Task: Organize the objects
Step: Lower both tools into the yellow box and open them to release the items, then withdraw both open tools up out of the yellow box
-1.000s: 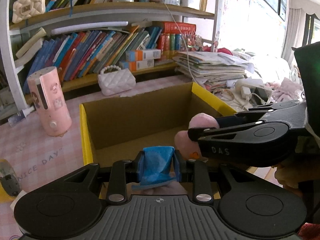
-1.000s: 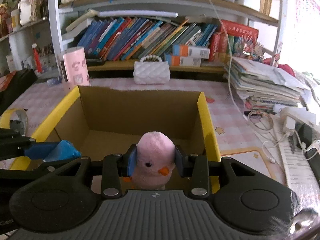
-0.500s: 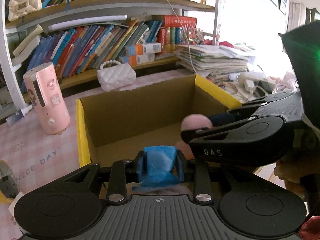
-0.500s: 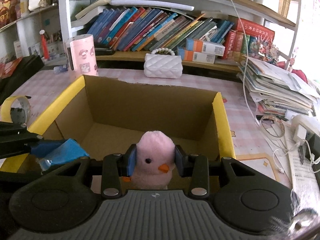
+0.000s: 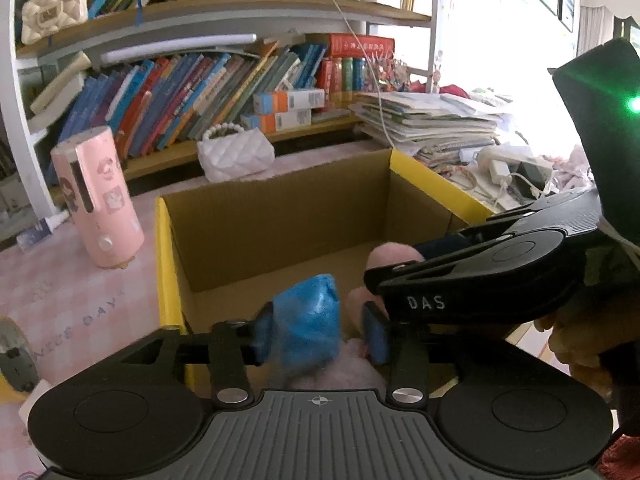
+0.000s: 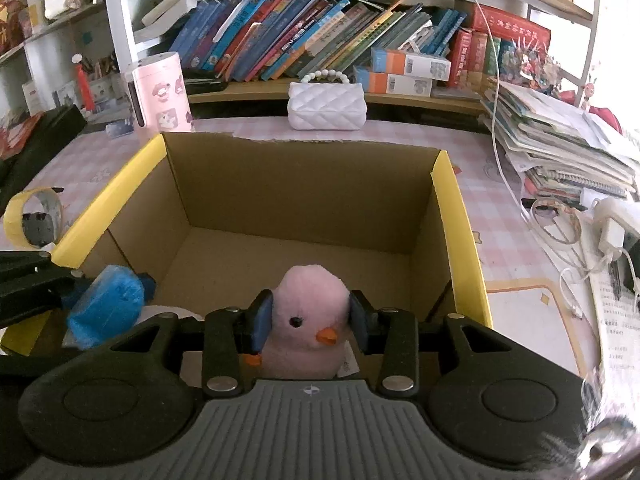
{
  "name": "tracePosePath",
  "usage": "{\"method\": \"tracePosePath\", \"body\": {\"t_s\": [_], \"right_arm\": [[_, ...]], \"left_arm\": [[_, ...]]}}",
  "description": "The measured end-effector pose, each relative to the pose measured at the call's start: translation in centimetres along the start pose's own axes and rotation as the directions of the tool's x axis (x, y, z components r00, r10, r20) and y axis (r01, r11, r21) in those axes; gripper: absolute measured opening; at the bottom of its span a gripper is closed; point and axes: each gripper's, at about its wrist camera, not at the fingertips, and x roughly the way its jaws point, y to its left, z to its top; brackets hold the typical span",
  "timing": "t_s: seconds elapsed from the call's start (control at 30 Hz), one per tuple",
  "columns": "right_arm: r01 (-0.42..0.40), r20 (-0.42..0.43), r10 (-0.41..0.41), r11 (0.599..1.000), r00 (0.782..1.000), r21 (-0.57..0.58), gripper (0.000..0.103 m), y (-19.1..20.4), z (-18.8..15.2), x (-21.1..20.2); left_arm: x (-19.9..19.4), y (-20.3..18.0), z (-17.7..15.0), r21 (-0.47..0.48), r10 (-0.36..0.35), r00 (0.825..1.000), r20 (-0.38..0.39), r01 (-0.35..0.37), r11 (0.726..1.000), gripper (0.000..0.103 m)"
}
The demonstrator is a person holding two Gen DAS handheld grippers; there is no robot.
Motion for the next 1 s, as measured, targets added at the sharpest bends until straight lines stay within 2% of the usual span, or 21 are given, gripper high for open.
{"method": "tracePosePath", "body": {"t_s": [0.2,0.3,0.4,0.7,0.87,1.0], "right_arm": [[0.004,0.053,-0.006,0.999,0.999,0.035,0.042,-0.2,0.0,-1.4],[0.016,0.087,-0.022,0.998,0.996,0.066,0.048,-0.4,-0.1,-2.5],[0.037,0.126,-0.049,0.995,0.991,0.096,0.053,-0.5,-0.3,-3.6],[0.106,0.216,-0.136,0.984,0.967,0.146,0.054,0.4,-1.8,-7.5],[0.153,0.235,-0.194,0.972,0.953,0.181,0.055,1.2,-3.1,-9.5],[0.189,0.214,-0.235,0.958,0.948,0.213,0.056,2.1,-4.8,-10.8]], "left_arm": [[-1.7,0.5,0.3,-0.038,0.021,0.998,0.065,-0.018,0.999,0.074],[-2.9,0.4,0.3,-0.042,0.034,0.993,0.112,-0.029,0.999,0.081],[-4.2,0.4,0.2,-0.04,0.033,0.988,0.152,-0.028,0.999,0.083],[-7.7,0.9,-0.8,-0.073,0.036,0.975,0.22,-0.02,0.997,0.086],[-9.5,1.5,-2.1,-0.087,0.033,0.972,0.232,-0.013,0.996,0.087],[-10.9,2.2,-3.3,-0.097,0.027,0.973,0.228,-0.005,0.995,0.087]]}}
